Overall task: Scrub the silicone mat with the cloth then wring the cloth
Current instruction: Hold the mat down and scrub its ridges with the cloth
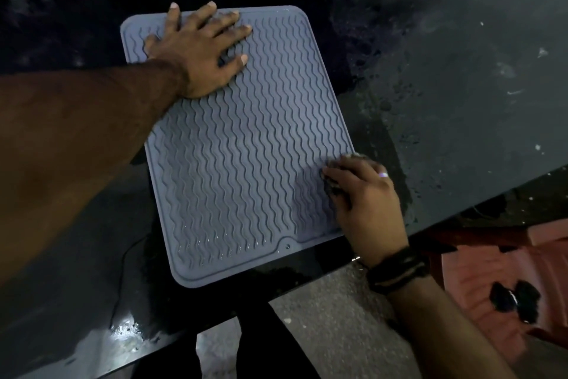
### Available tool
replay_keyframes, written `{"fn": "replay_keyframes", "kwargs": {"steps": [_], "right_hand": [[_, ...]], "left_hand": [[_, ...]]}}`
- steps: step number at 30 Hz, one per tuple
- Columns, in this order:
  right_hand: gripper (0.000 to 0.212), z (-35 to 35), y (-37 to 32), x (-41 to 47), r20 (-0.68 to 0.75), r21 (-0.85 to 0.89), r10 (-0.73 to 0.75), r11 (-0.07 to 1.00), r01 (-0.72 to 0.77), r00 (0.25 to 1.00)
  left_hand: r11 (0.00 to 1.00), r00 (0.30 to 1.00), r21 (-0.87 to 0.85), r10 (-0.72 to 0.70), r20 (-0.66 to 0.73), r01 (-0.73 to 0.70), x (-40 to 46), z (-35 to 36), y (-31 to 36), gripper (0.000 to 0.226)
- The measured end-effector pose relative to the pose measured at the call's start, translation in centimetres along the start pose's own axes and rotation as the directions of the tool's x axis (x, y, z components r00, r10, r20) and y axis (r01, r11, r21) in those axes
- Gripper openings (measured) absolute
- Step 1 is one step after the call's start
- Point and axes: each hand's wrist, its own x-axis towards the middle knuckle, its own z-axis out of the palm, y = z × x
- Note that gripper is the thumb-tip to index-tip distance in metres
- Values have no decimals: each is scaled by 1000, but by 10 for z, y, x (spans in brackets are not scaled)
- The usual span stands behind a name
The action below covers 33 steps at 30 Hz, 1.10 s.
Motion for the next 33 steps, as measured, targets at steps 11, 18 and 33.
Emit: {"fn": "replay_keyframes", "kwargs": {"steps": [11,18,33], "right_hand": [[39,-11,-4,-23,-75,81,20,997,-14,997],[32,5,-17,-11,27,5,-27,1000,27,999],[40,-6,-29,11,-129,111,-20,993,35,991]], "left_hand": [[999,999,19,28,-26,-28,0,0,-2,103],[1000,1000,18,17,-19,-16,-3,-2,3,92],[1000,1000,20,17,-15,-17,-1,0,0,93]]}}
